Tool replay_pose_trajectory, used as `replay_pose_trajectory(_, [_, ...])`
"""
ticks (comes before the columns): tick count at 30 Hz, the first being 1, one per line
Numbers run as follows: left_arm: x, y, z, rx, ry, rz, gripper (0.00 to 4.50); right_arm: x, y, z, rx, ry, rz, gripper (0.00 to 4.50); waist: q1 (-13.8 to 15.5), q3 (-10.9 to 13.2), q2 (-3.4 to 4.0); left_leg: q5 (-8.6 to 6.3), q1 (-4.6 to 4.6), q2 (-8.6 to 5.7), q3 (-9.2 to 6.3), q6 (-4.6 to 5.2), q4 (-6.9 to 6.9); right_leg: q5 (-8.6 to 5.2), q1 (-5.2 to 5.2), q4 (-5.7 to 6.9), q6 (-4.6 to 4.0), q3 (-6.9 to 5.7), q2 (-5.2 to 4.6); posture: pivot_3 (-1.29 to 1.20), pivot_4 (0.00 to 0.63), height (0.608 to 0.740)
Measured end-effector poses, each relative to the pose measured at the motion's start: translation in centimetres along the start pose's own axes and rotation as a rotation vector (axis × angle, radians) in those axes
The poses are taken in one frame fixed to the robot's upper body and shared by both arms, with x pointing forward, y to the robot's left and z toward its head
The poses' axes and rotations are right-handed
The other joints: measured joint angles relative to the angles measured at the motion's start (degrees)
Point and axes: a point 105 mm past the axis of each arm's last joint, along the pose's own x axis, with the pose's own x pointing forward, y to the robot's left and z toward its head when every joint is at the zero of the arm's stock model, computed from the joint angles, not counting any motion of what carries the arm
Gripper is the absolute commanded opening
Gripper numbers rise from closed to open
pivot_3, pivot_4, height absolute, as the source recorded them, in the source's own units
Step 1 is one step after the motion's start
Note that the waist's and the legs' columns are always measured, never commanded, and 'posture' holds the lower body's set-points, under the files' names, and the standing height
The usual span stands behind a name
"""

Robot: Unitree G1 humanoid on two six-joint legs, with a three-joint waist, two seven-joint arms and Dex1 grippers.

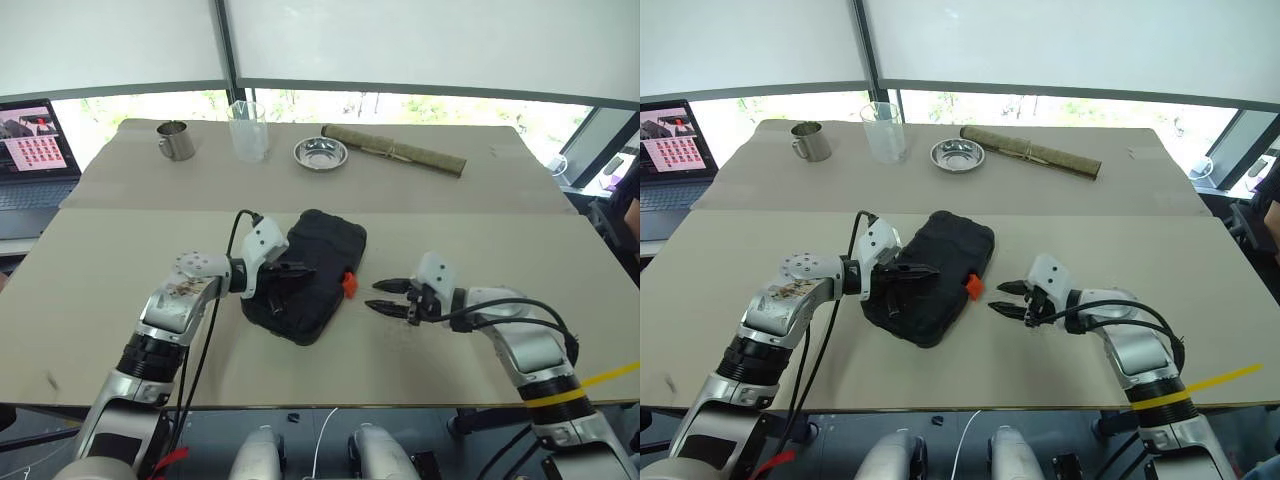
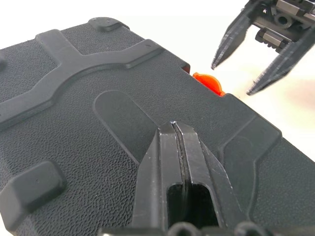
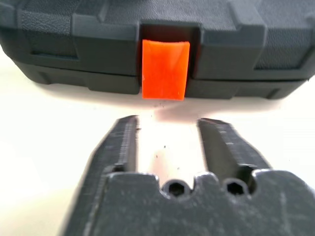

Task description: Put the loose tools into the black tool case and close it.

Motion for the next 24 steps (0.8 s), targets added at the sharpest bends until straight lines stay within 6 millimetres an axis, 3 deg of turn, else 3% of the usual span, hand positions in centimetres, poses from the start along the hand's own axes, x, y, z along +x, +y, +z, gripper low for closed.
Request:
replay_pose_trajectory(3, [0.1,-0.1,0.0,0.0,-0.002,-0.003,0.0,0.8,0.0,0.2,-0.038,0.009,0.014,0.09,0.12,0.0,0.0,0.0,-0.01,0.0,0.0,0.0,0.0,0.01,0.0,-0.01,-0.01,0.0,0.0,0.0,0.15,0.74])
replay_pose_trajectory(24, [-0.1,0.0,-0.4,-0.046,0.041,0.011,0.0,3.6,0.2,0.6,-0.058,-0.015,0.022,0.09,-1.32,-0.02,0.02,0.0,0.08,0.02,-0.05,0.0,-0.03,0.0,0.01,0.1,-0.04,0.0,0.03,0.0,0.15,0.74])
